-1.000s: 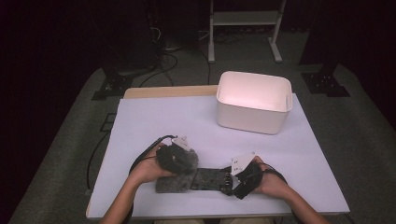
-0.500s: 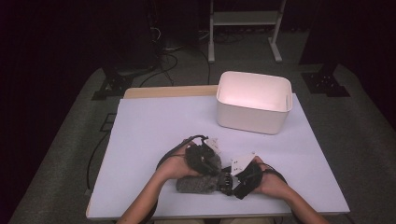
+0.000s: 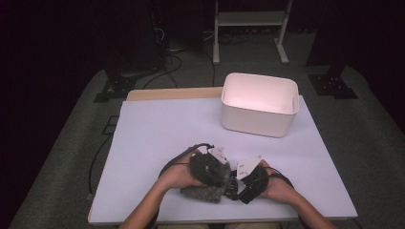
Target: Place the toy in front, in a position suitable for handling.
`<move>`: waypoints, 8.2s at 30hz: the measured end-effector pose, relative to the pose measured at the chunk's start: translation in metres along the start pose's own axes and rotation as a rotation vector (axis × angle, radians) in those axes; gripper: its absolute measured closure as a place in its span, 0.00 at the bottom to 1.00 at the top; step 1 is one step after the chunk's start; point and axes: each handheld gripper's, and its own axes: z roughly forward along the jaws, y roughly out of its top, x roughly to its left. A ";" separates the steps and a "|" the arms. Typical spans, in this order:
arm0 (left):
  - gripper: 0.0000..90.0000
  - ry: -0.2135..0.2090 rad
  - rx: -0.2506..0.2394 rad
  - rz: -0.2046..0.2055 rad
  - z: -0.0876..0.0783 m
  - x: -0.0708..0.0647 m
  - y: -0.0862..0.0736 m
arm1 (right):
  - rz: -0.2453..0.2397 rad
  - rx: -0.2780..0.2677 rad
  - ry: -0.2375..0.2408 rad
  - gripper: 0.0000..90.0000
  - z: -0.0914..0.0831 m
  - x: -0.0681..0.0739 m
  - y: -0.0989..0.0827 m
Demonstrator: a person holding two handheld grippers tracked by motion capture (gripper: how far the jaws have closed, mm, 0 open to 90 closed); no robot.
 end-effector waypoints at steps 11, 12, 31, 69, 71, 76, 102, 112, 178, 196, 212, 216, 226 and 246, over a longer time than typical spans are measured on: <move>0.84 0.029 -0.025 -0.118 -0.025 0.005 -0.054 | 0.039 0.007 0.014 0.24 0.000 -0.001 0.002; 0.84 0.029 -0.025 -0.118 -0.025 0.005 -0.054 | 0.048 0.010 0.016 0.24 0.000 -0.001 0.003; 0.85 0.023 -0.015 -0.103 -0.017 0.000 -0.050 | 0.167 0.032 0.073 0.20 -0.023 -0.010 0.014; 0.84 0.044 -0.087 -0.128 -0.038 0.008 -0.029 | 0.320 0.010 0.247 0.37 0.002 -0.031 0.027; 0.84 0.046 -0.088 -0.132 -0.039 0.010 -0.027 | 0.295 0.005 0.225 0.37 0.001 -0.027 0.028; 0.83 0.034 -0.094 -0.154 -0.038 0.017 -0.017 | 0.218 -0.006 0.163 0.38 -0.003 -0.016 0.031; 0.67 -0.002 -0.092 -0.137 -0.046 0.010 -0.018 | 0.051 -0.073 -0.002 0.43 -0.013 0.016 0.030; 0.53 -0.020 -0.056 -0.177 -0.037 0.009 -0.032 | 0.025 -0.077 -0.026 0.43 -0.013 0.020 0.030; 0.91 -0.015 0.022 0.039 -0.008 -0.025 0.034 | 0.082 -0.097 0.008 0.63 -0.012 0.016 0.008; 0.90 -0.024 0.000 0.018 -0.013 -0.021 0.027 | 0.089 -0.103 0.015 0.63 -0.011 0.015 0.008; 0.90 -0.012 -0.009 -0.008 -0.025 -0.019 0.005 | 0.083 -0.105 0.014 0.63 -0.011 0.015 0.007; 0.89 0.002 -0.029 -0.052 -0.039 -0.015 -0.017 | 0.084 -0.102 0.017 0.63 -0.011 0.014 0.008; 0.89 0.007 -0.086 -0.110 -0.052 -0.012 -0.046 | 0.090 -0.086 0.029 0.63 -0.011 0.012 0.010; 0.89 0.011 -0.074 -0.092 -0.048 -0.012 -0.031 | 0.015 0.031 0.047 0.64 -0.003 0.008 0.032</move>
